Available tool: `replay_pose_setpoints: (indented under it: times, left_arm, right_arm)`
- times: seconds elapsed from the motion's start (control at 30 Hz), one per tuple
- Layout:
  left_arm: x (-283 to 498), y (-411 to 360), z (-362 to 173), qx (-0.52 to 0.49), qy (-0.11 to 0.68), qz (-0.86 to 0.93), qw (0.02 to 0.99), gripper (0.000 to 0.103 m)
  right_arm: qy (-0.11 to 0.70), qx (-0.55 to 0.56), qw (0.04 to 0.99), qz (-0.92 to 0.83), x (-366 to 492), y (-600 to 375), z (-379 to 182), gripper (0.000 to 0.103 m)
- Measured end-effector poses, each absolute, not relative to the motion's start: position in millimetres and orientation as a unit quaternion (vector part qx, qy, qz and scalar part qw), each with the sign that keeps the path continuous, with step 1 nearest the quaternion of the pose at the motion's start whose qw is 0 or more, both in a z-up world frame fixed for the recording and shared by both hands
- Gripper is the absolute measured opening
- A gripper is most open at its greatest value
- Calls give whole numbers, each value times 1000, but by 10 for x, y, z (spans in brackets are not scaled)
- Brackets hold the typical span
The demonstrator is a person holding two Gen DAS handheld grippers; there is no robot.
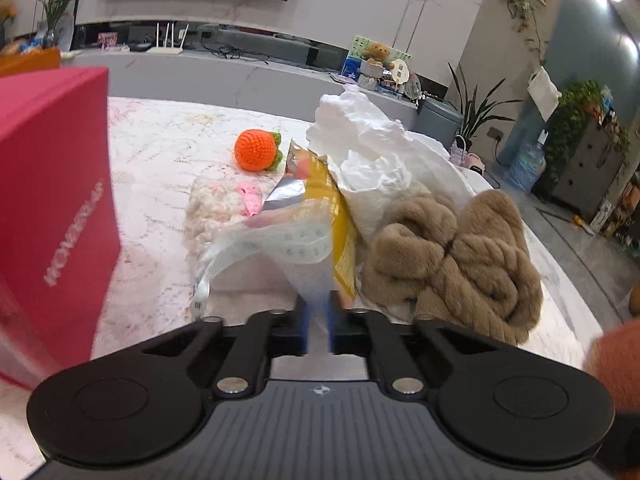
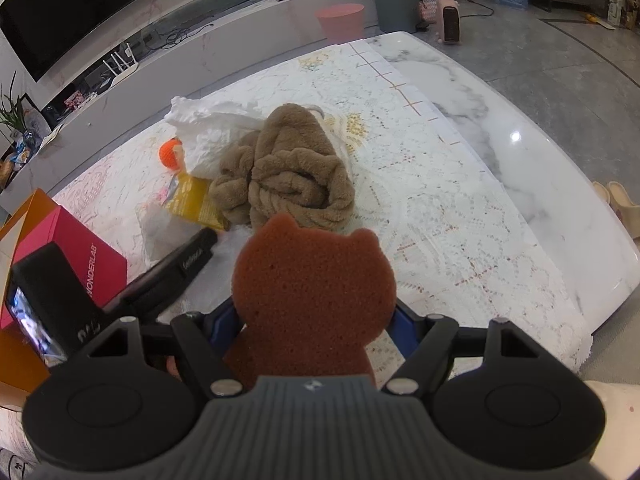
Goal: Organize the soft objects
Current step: 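Grasp the clear plastic bag with the left tool while the right tool holds the bear sponge, then carry the bear sponge over the orange box with the right tool while the left tool carries the bag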
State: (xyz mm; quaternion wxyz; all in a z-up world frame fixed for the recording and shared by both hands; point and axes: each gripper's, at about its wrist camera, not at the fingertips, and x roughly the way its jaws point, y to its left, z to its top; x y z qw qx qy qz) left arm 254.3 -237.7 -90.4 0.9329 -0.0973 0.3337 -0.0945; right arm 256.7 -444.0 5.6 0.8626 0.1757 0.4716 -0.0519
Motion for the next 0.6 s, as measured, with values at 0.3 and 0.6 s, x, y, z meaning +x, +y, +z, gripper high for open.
replay_pose_setpoints:
  times: [0.3, 0.6]
  left_arm:
    - [2005, -2097, -613, -61, 310, -130, 940, 3]
    - [1415, -1514, -646, -39, 330, -163, 929, 3]
  right_arm:
    - [474, 175, 861, -50, 2571, -4429, 35, 74]
    - [480, 159, 862, -43, 2568, -4319, 29, 74]
